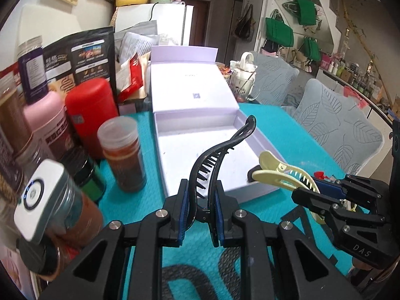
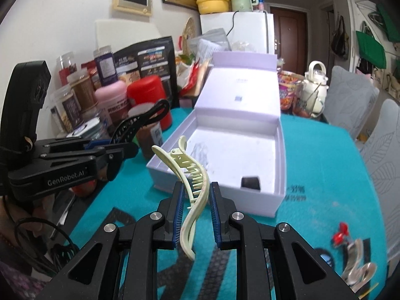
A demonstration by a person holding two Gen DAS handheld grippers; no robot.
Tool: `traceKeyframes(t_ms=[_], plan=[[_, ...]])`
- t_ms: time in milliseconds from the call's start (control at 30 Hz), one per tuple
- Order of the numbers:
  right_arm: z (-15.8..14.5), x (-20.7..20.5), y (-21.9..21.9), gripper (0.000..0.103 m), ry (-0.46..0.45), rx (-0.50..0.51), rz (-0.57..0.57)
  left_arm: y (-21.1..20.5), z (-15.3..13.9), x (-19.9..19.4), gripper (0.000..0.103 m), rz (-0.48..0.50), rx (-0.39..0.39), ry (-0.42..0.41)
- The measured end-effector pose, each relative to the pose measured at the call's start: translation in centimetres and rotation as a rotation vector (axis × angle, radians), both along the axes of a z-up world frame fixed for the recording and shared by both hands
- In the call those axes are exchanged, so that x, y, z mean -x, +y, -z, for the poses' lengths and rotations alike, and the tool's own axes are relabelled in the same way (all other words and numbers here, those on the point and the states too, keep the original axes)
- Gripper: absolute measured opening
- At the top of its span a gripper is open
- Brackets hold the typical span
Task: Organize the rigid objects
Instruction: 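Carry both claw clips toward the open white box, then lower the black clip with the left gripper while the right lowers the cream clip into the box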
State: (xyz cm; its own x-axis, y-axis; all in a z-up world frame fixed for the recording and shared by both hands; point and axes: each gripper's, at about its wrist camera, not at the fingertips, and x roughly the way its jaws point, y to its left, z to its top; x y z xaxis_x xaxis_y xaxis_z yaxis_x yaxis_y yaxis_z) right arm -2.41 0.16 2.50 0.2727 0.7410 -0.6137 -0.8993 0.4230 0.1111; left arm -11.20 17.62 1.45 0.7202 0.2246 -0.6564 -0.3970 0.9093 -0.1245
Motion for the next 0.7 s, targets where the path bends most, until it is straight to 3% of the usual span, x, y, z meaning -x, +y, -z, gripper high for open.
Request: traceKeyframes(t_ms=[700], plan=[[-3.7,-6.6,2.2,0.02,-0.017,-0.066,0.01,0.8,-3.5,-6.6,0.019,0.068,-0.037,-0.018]])
